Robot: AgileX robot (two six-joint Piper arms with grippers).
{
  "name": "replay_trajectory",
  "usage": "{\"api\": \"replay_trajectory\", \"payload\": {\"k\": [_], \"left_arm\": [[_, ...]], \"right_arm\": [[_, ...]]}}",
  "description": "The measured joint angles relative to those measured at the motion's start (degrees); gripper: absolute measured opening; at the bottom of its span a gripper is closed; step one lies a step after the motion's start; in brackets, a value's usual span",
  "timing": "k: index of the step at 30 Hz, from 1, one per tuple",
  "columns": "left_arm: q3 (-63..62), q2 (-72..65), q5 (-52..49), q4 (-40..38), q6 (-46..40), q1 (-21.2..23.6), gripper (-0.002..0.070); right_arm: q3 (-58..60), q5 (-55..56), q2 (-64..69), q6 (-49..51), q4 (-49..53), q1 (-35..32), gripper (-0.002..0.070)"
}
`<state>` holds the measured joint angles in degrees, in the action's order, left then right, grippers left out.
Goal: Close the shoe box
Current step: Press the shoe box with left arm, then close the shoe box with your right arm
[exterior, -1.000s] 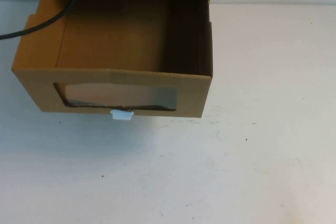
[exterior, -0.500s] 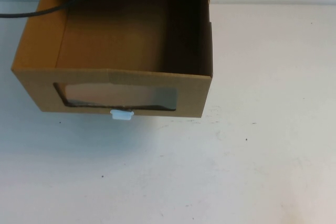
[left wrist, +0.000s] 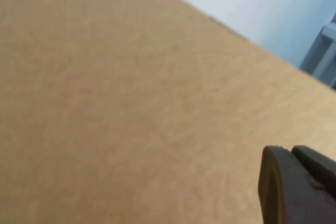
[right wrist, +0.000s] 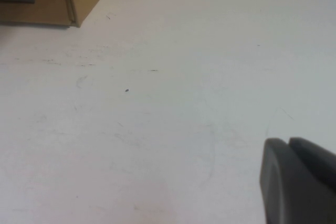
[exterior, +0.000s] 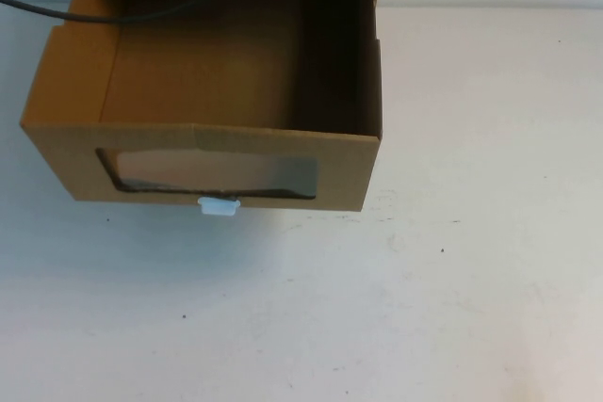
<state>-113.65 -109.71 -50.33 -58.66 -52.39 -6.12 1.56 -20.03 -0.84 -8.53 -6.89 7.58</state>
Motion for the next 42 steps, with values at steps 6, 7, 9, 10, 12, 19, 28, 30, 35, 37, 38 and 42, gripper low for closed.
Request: {"api": "replay_trajectory", "payload": {"k": [6, 7, 9, 10, 12, 19, 28, 30, 35, 37, 38, 42], "left_arm": [[-0.59, -2.21, -1.46, 4.48, 2.33, 0.00, -0.0005], [-0.70, -2.47, -1.99, 4.73, 2.33, 0.00, -0.0005], [-0.83, -2.58, -2.79, 5.56, 3.09, 0.00, -0.0005], [-0.83, -2.68, -2.91, 5.82, 3.53, 0.00, -0.0005], [-0.96, -2.68, -3.04, 6.21, 4.09, 0.00, -0.0005], [-1.23, -2.71, -3.43, 7.06, 4.75, 0.00, -0.0005], [-1.23, -2.71, -3.43, 7.29, 5.18, 0.00, -0.0005], [-1.23, -2.71, -3.43, 7.29, 5.35, 0.00, -0.0005], [-1.23, -2.71, -3.43, 7.29, 6.47, 0.00, -0.0005], [-1.23, -2.71, -3.43, 7.29, 6.57, 0.00, -0.0005], [-1.23, -2.71, -3.43, 7.29, 6.71, 0.00, -0.0005], [-1.23, -2.71, -3.43, 7.43, 6.95, 0.00, -0.0005]], "right_arm": [[0.00, 5.14, 0.00, -0.02, -5.98, 0.00, -0.0013], [0.00, 6.90, 0.00, -0.02, -8.73, 0.00, -0.0013], [0.00, 10.53, 0.00, -0.02, -14.51, 0.00, -0.0013], [0.00, 12.65, 0.00, -0.02, -17.67, 0.00, -0.0013], [0.00, 16.02, 0.00, -0.02, -23.02, 0.00, -0.0013], [0.00, 22.43, 0.00, 0.91, -34.82, 0.00, -0.0013], [-18.43, -4.79, 13.81, 1.04, -31.68, 0.00, -0.0012], [-24.39, -12.34, 21.27, 0.90, -28.51, 0.00, -0.0012], [-37.47, -26.33, 37.86, -6.20, -24.13, 0.00, -0.0012], [-40.56, -28.67, 42.64, -9.16, -24.16, 0.13, -0.0011], [-41.99, -29.02, 44.96, -9.97, -24.16, 0.81, -0.0011], [-46.52, -27.97, 52.80, -11.40, -24.16, 6.81, -0.0011]]}}
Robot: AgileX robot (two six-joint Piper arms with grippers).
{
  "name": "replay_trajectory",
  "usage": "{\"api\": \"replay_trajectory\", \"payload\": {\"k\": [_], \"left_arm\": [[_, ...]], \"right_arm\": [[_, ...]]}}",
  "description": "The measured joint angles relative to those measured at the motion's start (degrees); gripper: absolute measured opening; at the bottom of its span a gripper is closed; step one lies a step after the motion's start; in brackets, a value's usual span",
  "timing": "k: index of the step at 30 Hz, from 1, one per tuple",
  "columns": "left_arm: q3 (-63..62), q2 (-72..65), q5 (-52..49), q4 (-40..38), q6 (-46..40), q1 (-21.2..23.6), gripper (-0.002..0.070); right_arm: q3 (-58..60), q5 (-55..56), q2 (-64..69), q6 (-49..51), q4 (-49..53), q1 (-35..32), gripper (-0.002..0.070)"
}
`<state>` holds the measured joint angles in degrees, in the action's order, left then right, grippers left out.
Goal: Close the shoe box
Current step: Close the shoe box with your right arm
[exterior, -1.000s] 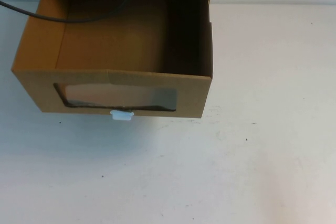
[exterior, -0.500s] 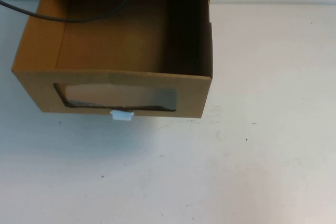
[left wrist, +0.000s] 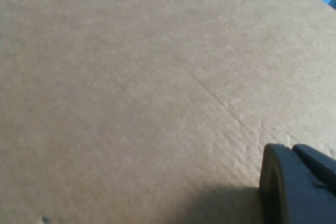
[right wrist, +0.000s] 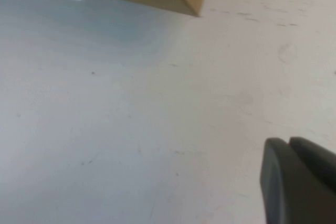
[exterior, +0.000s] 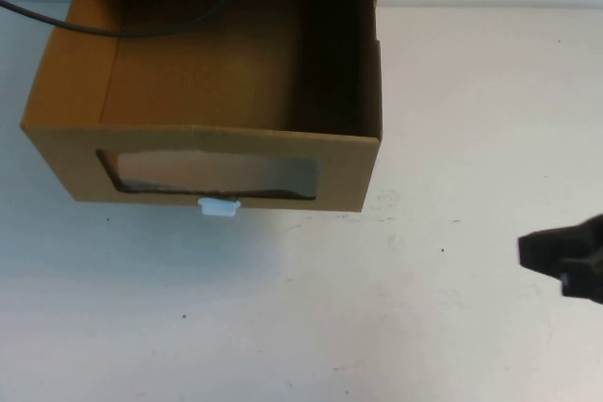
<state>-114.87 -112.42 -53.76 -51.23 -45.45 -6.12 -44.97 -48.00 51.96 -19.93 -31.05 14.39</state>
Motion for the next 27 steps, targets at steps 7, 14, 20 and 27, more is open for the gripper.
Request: {"api": "replay_trajectory", "payload": {"k": [7, 14, 20, 27], "left_arm": [[0.00, 0.00, 0.00, 0.00, 0.08, 0.00, -0.0005], [0.00, 0.00, 0.00, 0.00, 0.08, 0.00, -0.0005], [0.00, 0.00, 0.00, 0.00, 0.13, 0.00, -0.0005], [0.00, 0.00, 0.00, 0.00, 0.13, 0.00, -0.0005]], "right_arm": [[-10.05, 7.10, 11.79, 4.39, 5.13, 19.06, -0.0011], [-17.04, 18.74, 21.78, 14.64, 15.68, 33.23, -0.0011], [-23.37, 21.60, 30.17, 15.83, 17.03, 34.26, -0.0011], [-30.90, 22.19, 37.74, 15.83, 17.83, 33.75, -0.0011]]}}
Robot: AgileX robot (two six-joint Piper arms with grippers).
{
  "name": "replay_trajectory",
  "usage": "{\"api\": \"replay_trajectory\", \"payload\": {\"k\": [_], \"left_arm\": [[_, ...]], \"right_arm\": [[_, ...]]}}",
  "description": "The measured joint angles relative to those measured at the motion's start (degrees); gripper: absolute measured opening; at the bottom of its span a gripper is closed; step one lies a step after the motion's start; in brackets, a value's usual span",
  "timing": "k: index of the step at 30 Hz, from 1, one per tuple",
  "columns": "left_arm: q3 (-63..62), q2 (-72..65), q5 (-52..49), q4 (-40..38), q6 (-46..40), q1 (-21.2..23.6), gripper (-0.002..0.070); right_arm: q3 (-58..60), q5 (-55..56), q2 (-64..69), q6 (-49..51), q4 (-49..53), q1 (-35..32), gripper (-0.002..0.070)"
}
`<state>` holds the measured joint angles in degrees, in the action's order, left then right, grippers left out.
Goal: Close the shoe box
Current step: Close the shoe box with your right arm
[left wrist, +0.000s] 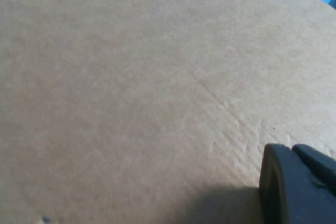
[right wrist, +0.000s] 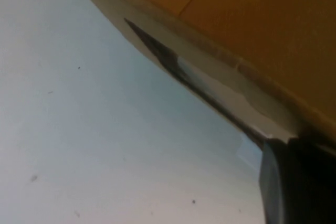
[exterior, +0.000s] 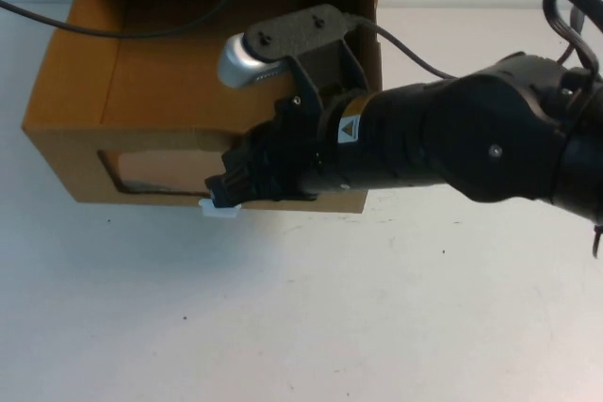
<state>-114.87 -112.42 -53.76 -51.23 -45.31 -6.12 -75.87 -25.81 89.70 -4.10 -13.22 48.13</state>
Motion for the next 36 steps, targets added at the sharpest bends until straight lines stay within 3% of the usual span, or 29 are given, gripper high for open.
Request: {"api": "replay_trajectory", "payload": {"k": [17, 29, 36], "left_arm": [[0.00, 0.00, -0.22, 0.00, 0.00, 0.00, -0.0005], [-0.04, 0.00, -0.43, 0.00, 0.00, 0.00, -0.0005], [-0.04, 0.00, -0.43, 0.00, 0.00, 0.00, -0.0005]], "right_arm": [[-9.80, 0.70, 7.07, -0.21, 1.79, -4.23, -0.0011], [-16.27, -11.16, 7.18, -0.47, 1.94, -6.84, -0.0011], [-17.22, -9.76, 6.83, -0.26, 4.16, -6.84, -0.0011]]}}
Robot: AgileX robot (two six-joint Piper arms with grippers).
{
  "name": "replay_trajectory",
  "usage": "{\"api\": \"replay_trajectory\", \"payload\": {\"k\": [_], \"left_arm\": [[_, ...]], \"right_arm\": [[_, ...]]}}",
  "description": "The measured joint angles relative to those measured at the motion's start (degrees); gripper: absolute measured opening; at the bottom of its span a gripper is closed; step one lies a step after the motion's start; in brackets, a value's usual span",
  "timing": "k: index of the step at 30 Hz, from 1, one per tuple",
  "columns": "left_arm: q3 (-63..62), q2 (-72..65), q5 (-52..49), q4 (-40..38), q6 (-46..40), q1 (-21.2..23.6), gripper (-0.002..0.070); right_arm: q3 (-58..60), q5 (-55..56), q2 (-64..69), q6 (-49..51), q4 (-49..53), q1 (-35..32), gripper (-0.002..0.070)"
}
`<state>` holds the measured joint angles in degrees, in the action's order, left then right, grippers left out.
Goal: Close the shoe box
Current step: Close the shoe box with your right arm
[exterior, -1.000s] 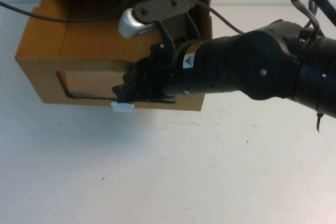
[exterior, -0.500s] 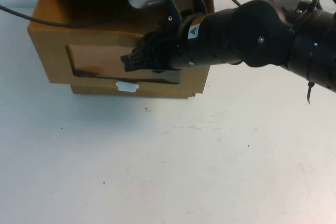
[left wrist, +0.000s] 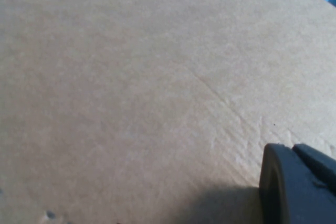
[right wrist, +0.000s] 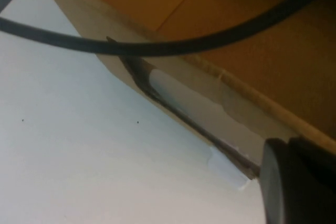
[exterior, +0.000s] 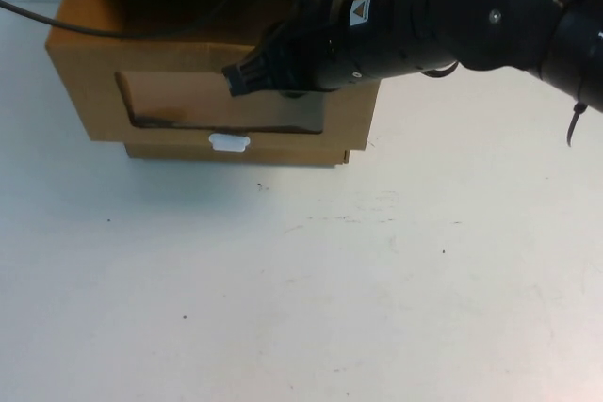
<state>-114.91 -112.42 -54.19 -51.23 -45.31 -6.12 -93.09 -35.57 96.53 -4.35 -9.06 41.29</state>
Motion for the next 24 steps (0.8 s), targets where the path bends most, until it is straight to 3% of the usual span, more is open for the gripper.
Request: {"api": "replay_trajectory", "payload": {"k": [14, 24], "left_arm": [[0.00, 0.00, 0.00, 0.00, 0.00, 0.00, -0.0005], [0.00, 0.00, 0.00, 0.00, 0.00, 0.00, -0.0005]], "right_arm": [[-0.13, 1.87, 1.67, 0.13, -2.44, -3.68, -0.0011], [-0.13, 11.34, 4.26, 0.13, -4.69, -6.39, -0.0013]]}}
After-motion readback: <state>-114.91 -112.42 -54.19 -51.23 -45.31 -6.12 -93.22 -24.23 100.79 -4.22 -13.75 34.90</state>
